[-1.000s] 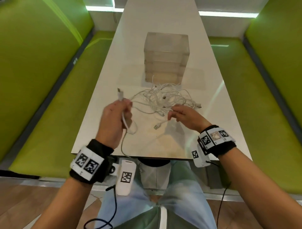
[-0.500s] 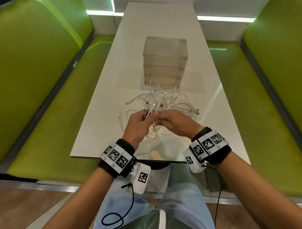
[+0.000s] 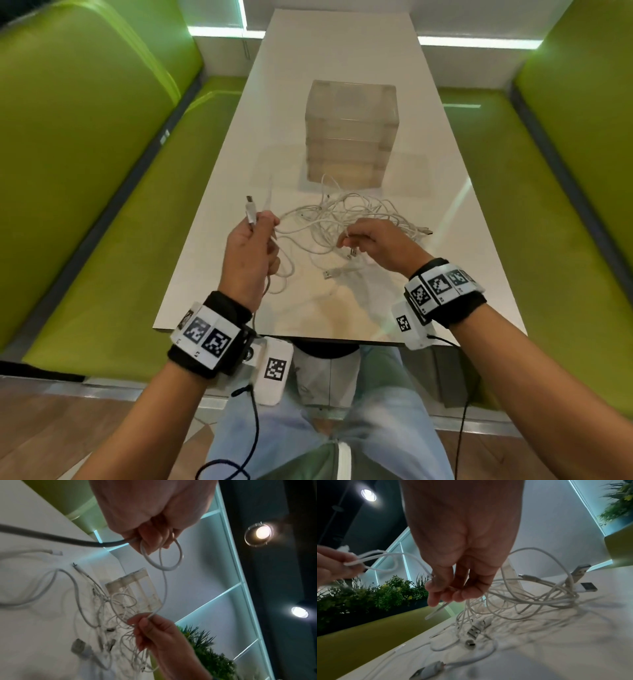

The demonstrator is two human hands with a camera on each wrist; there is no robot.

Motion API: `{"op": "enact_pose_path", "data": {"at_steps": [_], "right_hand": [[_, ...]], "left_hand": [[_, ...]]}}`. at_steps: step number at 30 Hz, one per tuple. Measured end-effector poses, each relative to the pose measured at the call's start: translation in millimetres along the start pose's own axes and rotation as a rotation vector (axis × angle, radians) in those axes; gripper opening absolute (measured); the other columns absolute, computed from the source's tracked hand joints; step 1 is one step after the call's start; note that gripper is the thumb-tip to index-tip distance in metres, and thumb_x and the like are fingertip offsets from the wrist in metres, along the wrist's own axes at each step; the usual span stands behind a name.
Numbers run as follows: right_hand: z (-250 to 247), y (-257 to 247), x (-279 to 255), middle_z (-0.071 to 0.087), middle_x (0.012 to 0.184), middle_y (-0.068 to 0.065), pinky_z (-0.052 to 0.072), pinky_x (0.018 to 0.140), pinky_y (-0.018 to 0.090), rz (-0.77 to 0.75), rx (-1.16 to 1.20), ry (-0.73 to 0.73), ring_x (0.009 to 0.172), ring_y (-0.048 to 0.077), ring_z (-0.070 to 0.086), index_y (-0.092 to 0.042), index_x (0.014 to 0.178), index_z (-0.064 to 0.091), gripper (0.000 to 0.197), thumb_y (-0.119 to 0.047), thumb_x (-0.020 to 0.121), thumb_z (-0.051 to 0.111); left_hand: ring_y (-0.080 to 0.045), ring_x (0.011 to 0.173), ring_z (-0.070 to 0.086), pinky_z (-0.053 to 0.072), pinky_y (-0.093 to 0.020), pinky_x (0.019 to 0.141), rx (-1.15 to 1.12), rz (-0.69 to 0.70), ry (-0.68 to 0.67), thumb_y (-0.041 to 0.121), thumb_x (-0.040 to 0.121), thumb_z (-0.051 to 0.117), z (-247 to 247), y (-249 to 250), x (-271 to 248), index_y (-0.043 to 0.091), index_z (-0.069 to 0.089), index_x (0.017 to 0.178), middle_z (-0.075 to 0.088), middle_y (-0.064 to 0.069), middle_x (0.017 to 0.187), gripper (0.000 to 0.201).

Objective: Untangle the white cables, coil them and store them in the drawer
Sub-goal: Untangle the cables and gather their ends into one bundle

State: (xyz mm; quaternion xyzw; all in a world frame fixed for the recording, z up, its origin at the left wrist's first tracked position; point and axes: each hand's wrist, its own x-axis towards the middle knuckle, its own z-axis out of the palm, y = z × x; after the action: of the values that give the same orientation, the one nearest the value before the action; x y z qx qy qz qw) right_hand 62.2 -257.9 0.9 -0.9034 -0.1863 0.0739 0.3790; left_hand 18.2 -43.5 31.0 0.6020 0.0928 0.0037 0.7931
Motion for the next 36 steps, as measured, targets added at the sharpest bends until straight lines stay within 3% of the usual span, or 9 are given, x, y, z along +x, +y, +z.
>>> {"op": "enact_pose_path", "data": {"at_steps": [4,11,18,21,23,25,29,33,36], "right_hand": [[3,-11,-5,0.058,0.081,-0.007,0.047,0.074,0.022,-0.016,-0.043,-0.057,0.079,0.015,0.061,-0.009,0.098,0.073,0.019,-0.007,0.090,0.056],[2,-25,0,0.058,0.080,0.005,0.037,0.062,0.031,-0.037,-0.303,-0.002,0.074,0.020,0.052,-0.012,0.091,0.073,0.019,-0.012,0.089,0.055],[13,-32,-1,0.051,0.078,0.006,0.038,0.063,0.037,-0.025,-0.370,-0.027,0.076,0.025,0.051,-0.003,0.077,0.065,0.020,-0.013,0.090,0.052],[13,-31,-3,0.046,0.072,-0.003,0.029,0.059,0.029,-0.045,-0.270,-0.017,0.070,0.017,0.045,-0.007,0.087,0.069,0.020,-0.022,0.091,0.057],[14,-32,-4,0.049,0.075,-0.003,0.029,0.057,0.025,-0.058,-0.227,-0.007,0.071,0.014,0.045,-0.010,0.093,0.070,0.018,-0.025,0.090,0.060],[14,-23,-3,0.055,0.080,-0.002,0.033,0.062,0.026,-0.024,-0.227,-0.006,0.076,0.014,0.049,-0.012,0.096,0.070,0.017,-0.024,0.089,0.060],[3,13,-2,0.068,0.090,0.003,0.045,0.077,0.034,0.176,-0.129,0.001,0.085,0.020,0.062,-0.011,0.090,0.071,0.019,-0.023,0.092,0.056],[-3,14,-2,0.065,0.073,-0.004,0.045,0.067,0.025,0.178,0.010,0.029,0.064,0.003,0.057,-0.012,0.080,0.067,0.022,-0.020,0.094,0.053],[-7,-5,-4,0.068,0.071,0.002,0.041,0.062,0.015,0.092,0.060,0.030,0.065,0.004,0.058,-0.008,0.087,0.071,0.020,-0.019,0.092,0.055]], "left_hand": [[-0.006,0.040,0.021,0.020,-0.018,0.037,0.191,-0.041,-0.096,0.026,0.099,0.048,9,-14,5,0.015,0.059,0.079,0.027,0.009,0.048,0.025],[-0.006,0.038,0.023,0.021,-0.018,0.037,0.418,-0.176,-0.295,0.035,0.088,0.062,27,-27,-3,0.011,0.060,0.070,0.031,0.014,0.041,0.031],[-0.005,0.036,0.031,0.028,-0.014,0.037,0.344,-0.195,-0.225,0.031,0.089,0.063,36,-26,1,0.008,0.068,0.073,0.037,0.010,0.041,0.028],[-0.007,0.059,0.064,0.048,-0.022,0.057,0.473,-0.057,-0.151,0.031,0.093,0.058,35,-30,4,0.009,0.070,0.078,0.069,0.004,0.061,0.030],[-0.020,0.070,0.063,0.050,-0.039,0.067,0.534,0.022,-0.067,0.029,0.095,0.054,33,-32,7,0.004,0.069,0.078,0.071,-0.014,0.075,0.034],[-0.017,0.063,0.054,0.045,-0.034,0.062,0.591,0.110,-0.002,0.022,0.094,0.052,31,-26,7,0.000,0.065,0.070,0.064,-0.015,0.068,0.035],[0.002,0.046,0.044,0.036,-0.014,0.049,0.541,0.277,0.037,0.007,0.092,0.050,10,-1,5,0.012,0.056,0.062,0.051,0.007,0.054,0.032],[0.004,0.049,0.048,0.035,-0.008,0.049,0.630,0.288,0.036,0.006,0.093,0.048,-14,0,7,0.015,0.056,0.066,0.051,0.010,0.059,0.030],[0.001,0.045,0.046,0.032,-0.012,0.045,0.620,0.221,0.020,0.016,0.096,0.051,-14,-8,8,0.009,0.063,0.072,0.049,0.013,0.050,0.027]]}}
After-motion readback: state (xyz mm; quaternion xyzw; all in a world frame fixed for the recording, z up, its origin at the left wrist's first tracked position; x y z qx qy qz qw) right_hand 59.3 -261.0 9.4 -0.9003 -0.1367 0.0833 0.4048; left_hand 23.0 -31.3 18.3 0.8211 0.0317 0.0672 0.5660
